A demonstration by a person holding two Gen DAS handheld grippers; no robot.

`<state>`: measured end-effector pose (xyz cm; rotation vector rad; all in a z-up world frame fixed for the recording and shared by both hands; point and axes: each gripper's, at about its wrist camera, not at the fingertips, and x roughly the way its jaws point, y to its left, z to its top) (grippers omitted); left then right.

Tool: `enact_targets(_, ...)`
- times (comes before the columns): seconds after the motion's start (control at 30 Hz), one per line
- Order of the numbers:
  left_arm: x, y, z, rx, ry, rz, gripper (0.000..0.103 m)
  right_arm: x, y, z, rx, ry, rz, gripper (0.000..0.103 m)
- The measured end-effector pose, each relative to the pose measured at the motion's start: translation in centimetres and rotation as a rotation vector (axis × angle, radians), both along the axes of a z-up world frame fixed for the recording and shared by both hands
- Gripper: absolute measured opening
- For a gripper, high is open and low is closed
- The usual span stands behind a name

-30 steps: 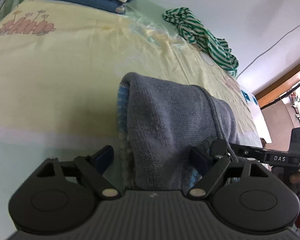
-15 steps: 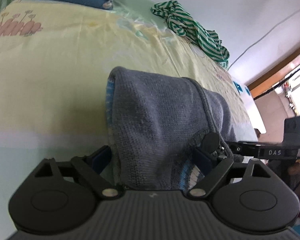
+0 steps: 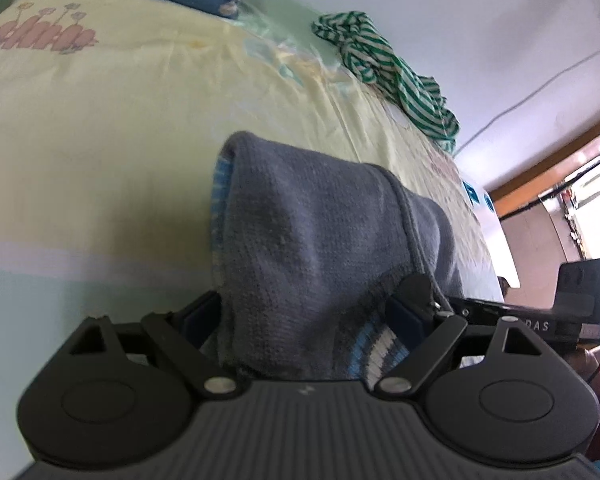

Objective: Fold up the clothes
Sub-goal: 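Lift the grey sweater bundle off the bed with both grippers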

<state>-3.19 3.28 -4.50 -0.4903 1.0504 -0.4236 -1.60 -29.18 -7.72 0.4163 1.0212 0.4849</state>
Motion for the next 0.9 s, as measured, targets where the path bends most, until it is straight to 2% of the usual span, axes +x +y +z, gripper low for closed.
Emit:
enact_targets(0.13,-0.5,-0.8,0.1,0.047,-0.039,-0.012,0.087,0.0,0.1,0.1,-0.013,-0.005,0.003,0.049)
enact_targets(0.23,-0.8,-0.8,0.0,0.054,-0.055,0.004,0.08,0.0,0.0,0.0,-0.01,-0.006,0.0,0.046)
enact_targets(0.37,-0.7,-0.3,-0.2,0.038,-0.051,0.029,0.065,-0.1,0.2,0.1,-0.025,-0.02,0.008,0.043)
enact_targets(0.5,-0.6,-0.1,-0.2,0.027,-0.052,0.033,0.058,-0.2,0.7,0.5,-0.061,-0.039,0.028,0.041)
enact_targets(0.7,-0.2,-0.1,-0.3,0.022,-0.043,0.016,0.059,0.2,0.9,0.3,-0.073,-0.032,0.022,0.051)
enact_targets(0.9,0.2,-1.0,0.0,0.069,-0.044,-0.012,0.066,0.5,1.6,0.5,-0.106,-0.022,-0.006,0.053)
